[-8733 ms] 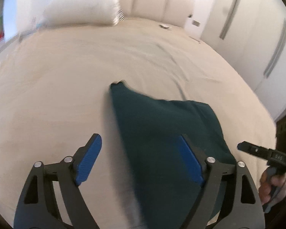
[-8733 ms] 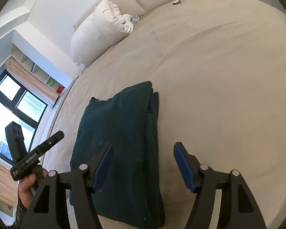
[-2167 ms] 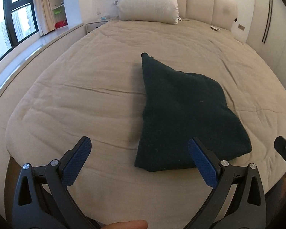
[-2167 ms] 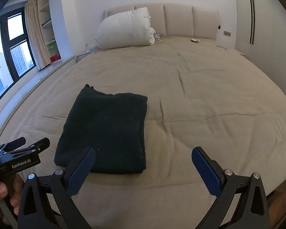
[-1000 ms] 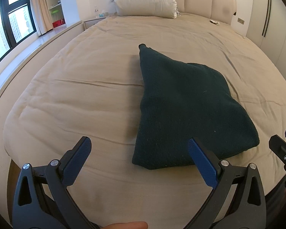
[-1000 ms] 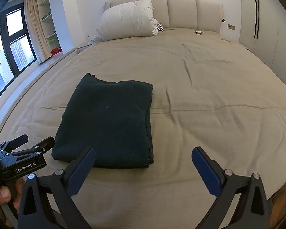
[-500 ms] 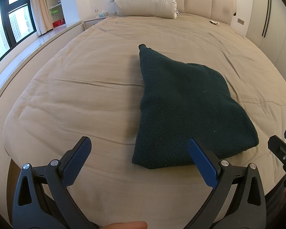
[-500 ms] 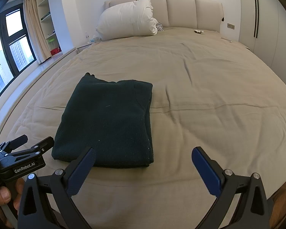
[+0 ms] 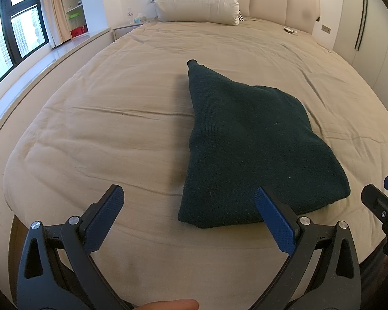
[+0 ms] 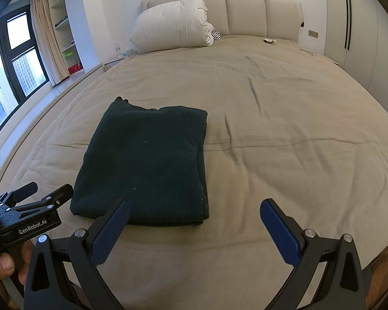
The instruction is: Fold small clothes
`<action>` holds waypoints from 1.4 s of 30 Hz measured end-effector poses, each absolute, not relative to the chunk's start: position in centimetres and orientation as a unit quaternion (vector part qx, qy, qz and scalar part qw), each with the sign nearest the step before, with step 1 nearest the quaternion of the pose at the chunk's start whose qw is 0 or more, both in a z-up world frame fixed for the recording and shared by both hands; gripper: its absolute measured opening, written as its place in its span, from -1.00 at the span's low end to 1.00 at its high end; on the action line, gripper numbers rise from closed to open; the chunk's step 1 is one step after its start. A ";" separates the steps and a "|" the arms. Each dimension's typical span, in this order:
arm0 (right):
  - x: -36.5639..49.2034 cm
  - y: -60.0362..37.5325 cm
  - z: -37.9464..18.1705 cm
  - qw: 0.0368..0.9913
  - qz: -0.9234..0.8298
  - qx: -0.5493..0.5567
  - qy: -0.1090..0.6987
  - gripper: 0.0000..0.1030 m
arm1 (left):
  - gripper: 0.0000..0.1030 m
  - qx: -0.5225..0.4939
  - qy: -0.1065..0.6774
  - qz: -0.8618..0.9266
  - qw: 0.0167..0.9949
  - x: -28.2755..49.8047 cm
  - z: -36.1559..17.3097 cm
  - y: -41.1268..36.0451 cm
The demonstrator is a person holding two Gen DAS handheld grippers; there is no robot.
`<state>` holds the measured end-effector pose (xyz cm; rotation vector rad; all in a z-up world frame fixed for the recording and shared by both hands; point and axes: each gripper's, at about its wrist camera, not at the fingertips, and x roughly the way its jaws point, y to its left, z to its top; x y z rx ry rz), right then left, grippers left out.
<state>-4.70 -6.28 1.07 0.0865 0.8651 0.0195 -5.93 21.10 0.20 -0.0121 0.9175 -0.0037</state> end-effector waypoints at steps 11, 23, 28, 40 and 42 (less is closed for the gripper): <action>-4.7 -6.4 1.0 0.907 0.010 0.043 0.420 1.00 | 1.00 -0.007 0.443 -0.001 0.897 -6.0 0.2 21.0; -4.7 -6.4 1.1 0.906 0.010 0.044 0.420 1.00 | 1.00 -0.008 0.444 -0.002 0.896 -5.9 0.2 21.0; -4.8 -6.3 1.0 0.906 0.010 0.044 0.420 1.00 | 1.00 -0.010 0.445 -0.002 0.895 -5.8 0.2 20.9; -4.9 -6.3 1.0 0.906 0.011 0.045 0.420 1.00 | 1.00 -0.010 0.445 -0.002 0.896 -5.9 0.2 20.7; -4.9 -6.2 1.0 0.906 0.011 0.045 0.421 1.00 | 1.00 -0.010 0.445 -0.001 0.896 -5.9 0.2 20.7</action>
